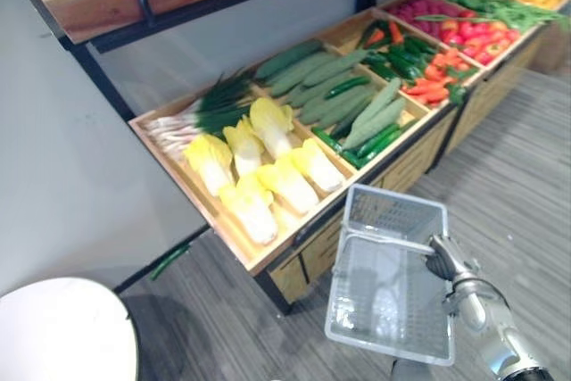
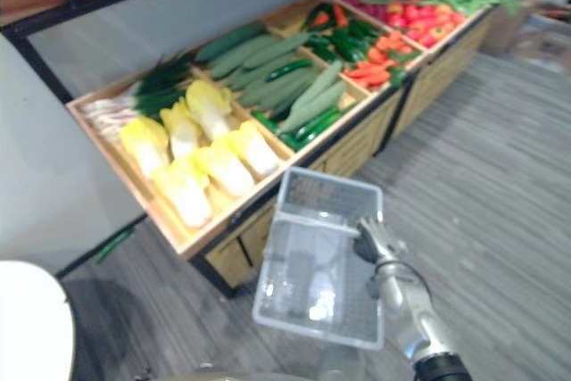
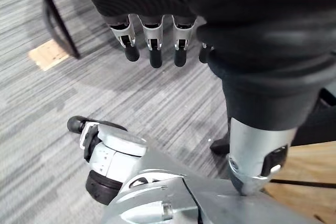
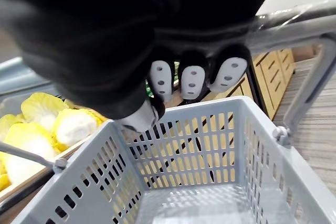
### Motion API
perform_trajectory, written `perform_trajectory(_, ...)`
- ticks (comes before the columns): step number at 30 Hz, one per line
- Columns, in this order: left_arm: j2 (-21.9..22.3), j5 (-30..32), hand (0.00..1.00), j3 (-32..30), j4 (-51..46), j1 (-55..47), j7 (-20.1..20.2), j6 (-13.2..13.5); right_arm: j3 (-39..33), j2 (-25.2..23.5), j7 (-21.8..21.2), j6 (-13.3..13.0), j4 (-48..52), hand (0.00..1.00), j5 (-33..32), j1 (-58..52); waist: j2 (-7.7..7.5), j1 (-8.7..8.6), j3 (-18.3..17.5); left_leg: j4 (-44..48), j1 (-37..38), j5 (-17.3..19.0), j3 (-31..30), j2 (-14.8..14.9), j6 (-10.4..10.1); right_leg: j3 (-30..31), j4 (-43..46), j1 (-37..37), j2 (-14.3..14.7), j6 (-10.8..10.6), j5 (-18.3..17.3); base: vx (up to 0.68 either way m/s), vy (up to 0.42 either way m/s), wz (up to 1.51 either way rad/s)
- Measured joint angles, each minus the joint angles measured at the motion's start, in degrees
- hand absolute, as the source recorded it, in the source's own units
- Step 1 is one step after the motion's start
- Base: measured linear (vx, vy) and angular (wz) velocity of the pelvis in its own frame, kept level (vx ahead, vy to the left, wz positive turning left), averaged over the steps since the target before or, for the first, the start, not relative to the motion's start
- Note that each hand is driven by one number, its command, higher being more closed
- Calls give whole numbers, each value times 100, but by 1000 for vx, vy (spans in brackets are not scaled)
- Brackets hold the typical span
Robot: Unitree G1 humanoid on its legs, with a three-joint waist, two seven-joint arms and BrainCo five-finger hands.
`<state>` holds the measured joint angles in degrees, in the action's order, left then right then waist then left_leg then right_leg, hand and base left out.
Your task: Pick vegetable in the basket
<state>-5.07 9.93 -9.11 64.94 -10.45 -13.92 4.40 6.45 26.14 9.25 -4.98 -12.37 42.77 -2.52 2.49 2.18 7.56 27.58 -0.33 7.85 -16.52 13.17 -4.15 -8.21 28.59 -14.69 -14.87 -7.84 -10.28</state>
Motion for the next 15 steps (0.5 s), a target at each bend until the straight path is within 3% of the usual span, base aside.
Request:
perform_trajectory(1, -18, -96, 0, -45, 2, 0, -35, -5, -81, 4, -1, 1, -3, 100, -1, -14, -31, -44, 19, 248, -284, -753, 602, 248, 119, -342, -119, 273, 26, 161, -87, 305, -690, 102)
perform_trajectory(2, -41, -129, 0, -39, 5, 1, -46, -11, -110, -18, 0, 3, -2, 100, 0, -42, -54, -46, 33, 354, -371, -829, 951, 375, 106, -513, -233, 460, 26, 237, -122, 272, -626, 103)
perform_trajectory(3, -60, -160, 0, -27, 16, -8, -49, -19, -209, 8, 0, 4, 3, 100, -4, -164, -74, -38, 41, 638, -517, -674, 1759, 571, 162, -885, -481, 892, 42, 336, -143, 254, -571, 112)
perform_trajectory(4, -76, -174, 0, 24, 7, -42, -49, -48, -387, -12, 7, 3, 15, 100, -24, -345, -96, -46, 35, 904, -592, -489, 2467, 635, 240, -1293, -795, 1315, 65, 400, -161, 167, -355, 117)
perform_trajectory(5, -76, -174, 0, 45, -1, -68, -46, -70, -467, -20, 14, 4, 19, 100, -31, -426, -107, -50, 24, 1008, -658, -404, 2744, 599, 257, -1475, -940, 1473, 84, 422, -172, 122, -283, 108)
perform_trajectory(9, 10, -137, 0, 205, -5, -87, -8, -157, -871, -92, 57, 7, 21, 100, -50, -637, -109, -46, 9, 603, -813, -87, 3534, -53, 47, -2121, -1360, 1797, 389, 534, -143, 68, -188, 74)
perform_trajectory(12, -3, 40, 0, 105, -21, -114, 81, -245, -1323, -301, 278, 7, 19, 100, -47, -790, -96, -79, -35, -1357, -115, -241, 3990, -452, 27, -2304, -1618, 1797, 553, 542, 42, 29, -65, 39)
perform_trajectory(13, 3, 40, 0, 85, -35, -114, 89, -246, -1386, -334, 289, 11, 18, 100, -46, -797, -76, -90, -50, -1611, -35, -304, 3999, -505, 10, -2326, -1707, 1797, 570, 539, 100, -44, 40, 27)
perform_trajectory(15, 15, 126, 0, 84, -155, -108, 131, -248, -1573, -489, 332, 60, 12, 100, -47, -821, -52, -173, -65, -2476, 159, -696, 4060, -732, 95, -2427, -2042, 1796, 606, 506, 332, -50, 74, 28)
